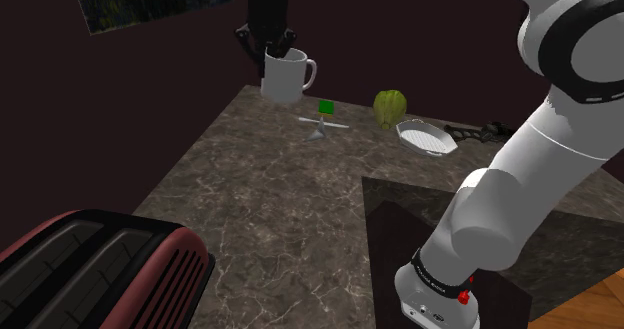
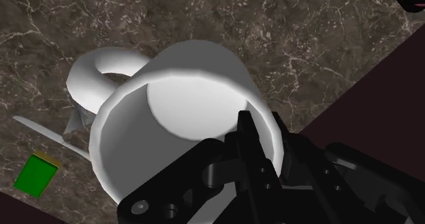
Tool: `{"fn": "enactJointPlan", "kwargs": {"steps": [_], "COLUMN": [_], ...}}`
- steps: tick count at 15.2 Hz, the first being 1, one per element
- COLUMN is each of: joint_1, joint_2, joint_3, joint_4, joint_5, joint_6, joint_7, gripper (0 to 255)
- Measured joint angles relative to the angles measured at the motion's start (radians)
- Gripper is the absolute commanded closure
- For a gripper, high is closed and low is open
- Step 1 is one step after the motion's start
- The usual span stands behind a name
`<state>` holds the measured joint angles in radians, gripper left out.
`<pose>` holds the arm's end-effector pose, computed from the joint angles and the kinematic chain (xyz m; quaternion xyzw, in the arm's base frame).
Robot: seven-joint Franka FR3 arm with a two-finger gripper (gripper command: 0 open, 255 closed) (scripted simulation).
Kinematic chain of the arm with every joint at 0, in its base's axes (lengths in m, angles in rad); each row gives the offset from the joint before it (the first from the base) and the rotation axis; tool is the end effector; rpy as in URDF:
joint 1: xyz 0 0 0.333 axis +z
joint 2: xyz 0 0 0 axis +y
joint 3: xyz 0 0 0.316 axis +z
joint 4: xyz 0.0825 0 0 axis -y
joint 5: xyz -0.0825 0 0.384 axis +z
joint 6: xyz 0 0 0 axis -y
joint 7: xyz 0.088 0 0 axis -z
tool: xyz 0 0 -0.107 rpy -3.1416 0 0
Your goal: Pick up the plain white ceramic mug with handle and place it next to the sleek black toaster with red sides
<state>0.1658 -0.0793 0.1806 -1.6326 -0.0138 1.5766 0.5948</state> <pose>0.4982 0.1826 0.6381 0.9921 -0.1241 0.0162 0.0075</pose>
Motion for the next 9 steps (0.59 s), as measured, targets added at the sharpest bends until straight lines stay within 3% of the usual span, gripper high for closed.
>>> {"fn": "enactJointPlan", "kwargs": {"steps": [9], "joint_1": [0.068], "joint_2": [-0.214], "joint_3": [0.079], "joint_4": [-0.207], "joint_5": [0.057], "joint_6": [-0.003], "joint_7": [0.137], "gripper": [255]}}
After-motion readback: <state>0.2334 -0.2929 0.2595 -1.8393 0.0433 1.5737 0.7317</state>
